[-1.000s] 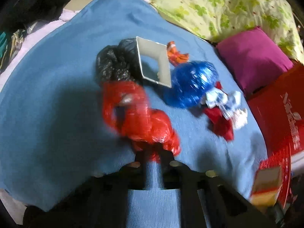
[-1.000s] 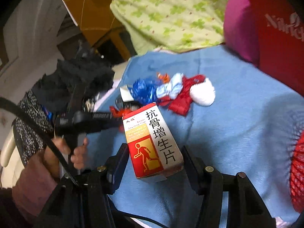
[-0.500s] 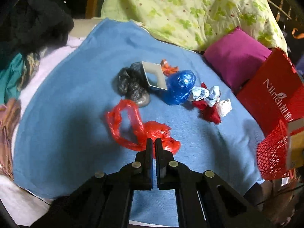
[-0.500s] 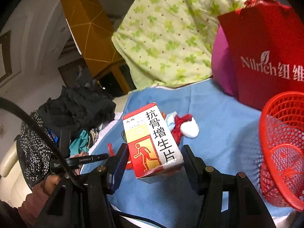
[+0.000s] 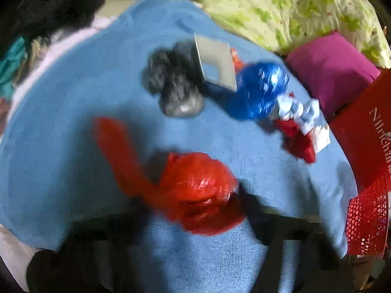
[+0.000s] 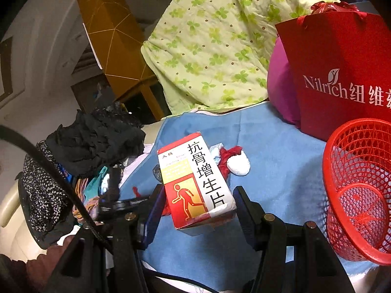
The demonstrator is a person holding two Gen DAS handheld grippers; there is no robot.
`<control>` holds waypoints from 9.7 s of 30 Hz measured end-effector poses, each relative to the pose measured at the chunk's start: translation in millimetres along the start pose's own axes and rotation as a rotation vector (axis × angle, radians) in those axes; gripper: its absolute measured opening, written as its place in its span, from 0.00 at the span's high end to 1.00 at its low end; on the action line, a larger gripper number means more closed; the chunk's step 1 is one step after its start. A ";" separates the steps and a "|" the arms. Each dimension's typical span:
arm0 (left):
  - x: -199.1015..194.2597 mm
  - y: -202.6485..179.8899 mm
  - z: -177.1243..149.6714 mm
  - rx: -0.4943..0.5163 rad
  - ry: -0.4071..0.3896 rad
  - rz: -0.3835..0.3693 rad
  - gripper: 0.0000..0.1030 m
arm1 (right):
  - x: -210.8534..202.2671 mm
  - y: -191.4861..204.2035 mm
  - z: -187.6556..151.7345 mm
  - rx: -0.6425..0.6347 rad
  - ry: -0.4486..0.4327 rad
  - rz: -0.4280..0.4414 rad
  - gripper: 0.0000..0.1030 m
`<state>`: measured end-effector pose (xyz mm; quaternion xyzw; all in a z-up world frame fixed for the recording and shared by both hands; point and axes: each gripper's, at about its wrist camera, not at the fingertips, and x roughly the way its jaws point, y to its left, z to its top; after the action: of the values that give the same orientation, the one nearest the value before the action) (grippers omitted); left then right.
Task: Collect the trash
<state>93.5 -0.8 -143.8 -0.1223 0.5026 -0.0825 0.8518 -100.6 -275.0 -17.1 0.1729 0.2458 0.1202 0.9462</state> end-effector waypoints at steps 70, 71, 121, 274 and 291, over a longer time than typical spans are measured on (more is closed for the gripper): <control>-119.0 13.0 -19.7 0.262 -0.214 0.044 0.29 | -2.0 0.7 32.9 0.055 -0.012 -0.031 0.26; -118.7 19.7 -16.6 0.250 -0.219 0.046 0.29 | 11.4 2.5 31.7 0.057 0.014 -0.020 0.26; -6.8 -18.5 100.3 0.073 -0.080 -0.029 0.71 | 195.2 -85.7 38.3 0.245 0.108 -0.026 0.64; -145.0 -297.0 -102.8 0.800 -0.264 -0.216 0.33 | -178.7 -153.7 -1.9 0.351 -0.344 -0.199 0.31; -125.8 -0.1 -38.9 0.296 -0.267 0.119 0.32 | -14.9 2.7 31.9 0.049 -0.043 0.067 0.31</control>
<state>-1.2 27.4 -56.6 0.0243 0.3741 -0.0879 0.9229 -97.4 -285.7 16.4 0.2069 0.2221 0.1419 0.9422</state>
